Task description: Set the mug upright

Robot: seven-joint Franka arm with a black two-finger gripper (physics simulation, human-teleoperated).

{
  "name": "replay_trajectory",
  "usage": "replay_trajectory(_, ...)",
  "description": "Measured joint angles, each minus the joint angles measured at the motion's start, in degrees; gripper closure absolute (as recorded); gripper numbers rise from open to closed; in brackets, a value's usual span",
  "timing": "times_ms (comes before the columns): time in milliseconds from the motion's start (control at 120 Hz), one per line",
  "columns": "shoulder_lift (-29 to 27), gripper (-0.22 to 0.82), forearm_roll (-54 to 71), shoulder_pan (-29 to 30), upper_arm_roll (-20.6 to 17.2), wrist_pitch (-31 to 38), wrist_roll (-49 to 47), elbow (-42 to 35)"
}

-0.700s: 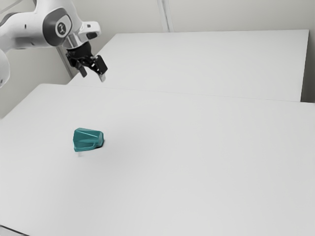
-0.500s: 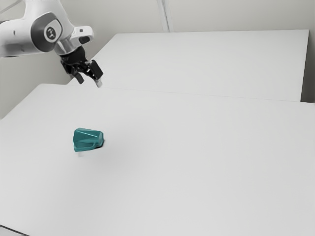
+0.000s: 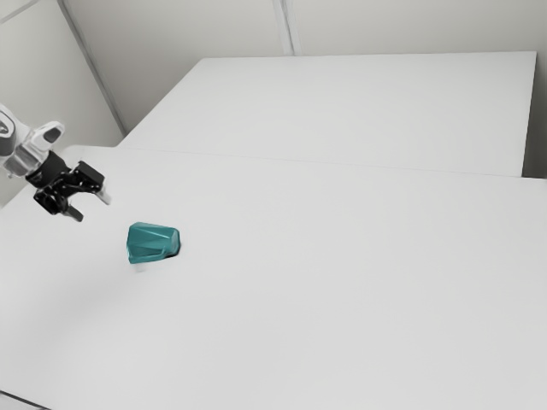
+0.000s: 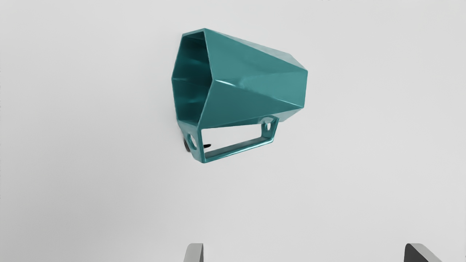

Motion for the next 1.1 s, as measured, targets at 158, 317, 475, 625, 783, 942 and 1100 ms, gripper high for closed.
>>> replay_trajectory(158, 7.3, 0.00, -8.6, 4.7, 0.0, 0.0, 5.0, 1.0)
replay_trajectory(317, 11.0, 0.00, -15.0, 7.5, -0.2, -1.1, 10.2, 0.7)
replay_trajectory(475, 15.4, 0.00, -19.2, 8.4, -0.4, -3.0, 14.7, 1.7)
replay_trajectory(625, 19.7, 0.00, -23.3, 8.4, -0.6, -5.0, 18.7, 4.0)
replay_trajectory(783, 22.5, 0.00, -26.2, 8.4, -1.2, -6.5, 22.1, 6.1)
replay_trajectory(942, 24.3, 0.00, -27.5, 8.4, -1.9, -7.5, 24.8, 8.8)
replay_trajectory(1100, 27.0, 0.00, -28.1, 8.4, -2.0, -8.3, 26.9, 12.0)
